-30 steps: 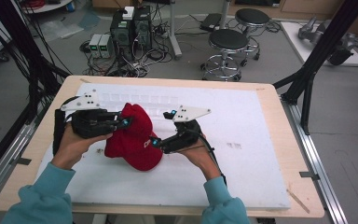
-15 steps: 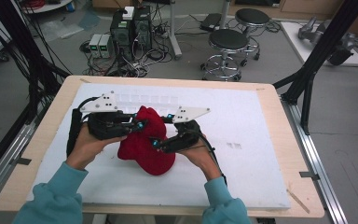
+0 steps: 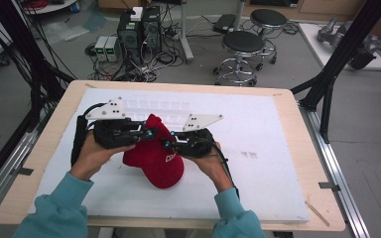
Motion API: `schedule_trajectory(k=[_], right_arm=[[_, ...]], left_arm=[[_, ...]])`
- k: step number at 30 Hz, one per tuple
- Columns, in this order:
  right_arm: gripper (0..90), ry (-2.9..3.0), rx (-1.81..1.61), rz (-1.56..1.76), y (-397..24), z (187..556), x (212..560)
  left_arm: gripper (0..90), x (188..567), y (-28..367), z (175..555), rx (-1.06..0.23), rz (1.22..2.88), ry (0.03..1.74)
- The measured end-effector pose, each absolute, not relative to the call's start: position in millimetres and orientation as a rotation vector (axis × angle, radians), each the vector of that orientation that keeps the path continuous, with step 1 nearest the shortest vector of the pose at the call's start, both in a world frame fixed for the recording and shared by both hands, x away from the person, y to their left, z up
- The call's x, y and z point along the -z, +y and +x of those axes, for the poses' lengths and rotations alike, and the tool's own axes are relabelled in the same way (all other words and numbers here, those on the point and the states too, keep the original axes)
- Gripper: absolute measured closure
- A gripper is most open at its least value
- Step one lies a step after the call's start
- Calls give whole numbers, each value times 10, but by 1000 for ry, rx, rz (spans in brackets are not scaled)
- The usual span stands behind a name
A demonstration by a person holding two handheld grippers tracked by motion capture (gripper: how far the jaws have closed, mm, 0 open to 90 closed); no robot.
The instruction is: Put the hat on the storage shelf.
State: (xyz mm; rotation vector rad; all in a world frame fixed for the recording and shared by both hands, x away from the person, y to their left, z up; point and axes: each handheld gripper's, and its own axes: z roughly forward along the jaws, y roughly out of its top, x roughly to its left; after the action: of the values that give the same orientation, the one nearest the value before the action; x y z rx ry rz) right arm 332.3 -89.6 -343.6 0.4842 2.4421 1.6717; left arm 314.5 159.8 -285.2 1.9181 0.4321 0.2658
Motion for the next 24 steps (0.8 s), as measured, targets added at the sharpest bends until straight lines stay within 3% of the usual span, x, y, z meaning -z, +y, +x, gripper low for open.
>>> schedule_trajectory(k=[4,7,8,9,10,24], right_arm=[[822,2419,-1656,487,-887,3312,3424],[824,2393,-1648,502,-900,3313,3408],[824,2375,-1654,518,-924,3315,3398],[824,2375,-1654,518,-924,3315,3398],[824,2360,-1658,547,-958,3311,3385],[823,2286,-1675,599,-1083,3308,3335]], left_arm=[[737,2844,1618,3143,-273,1900,452],[511,2838,1647,3144,-288,1884,484],[310,2841,1661,3146,-296,1873,500],[310,2847,1675,3148,-297,1858,527],[157,2859,1689,3149,-298,1845,558],[127,3021,1979,3011,-268,1810,566]])
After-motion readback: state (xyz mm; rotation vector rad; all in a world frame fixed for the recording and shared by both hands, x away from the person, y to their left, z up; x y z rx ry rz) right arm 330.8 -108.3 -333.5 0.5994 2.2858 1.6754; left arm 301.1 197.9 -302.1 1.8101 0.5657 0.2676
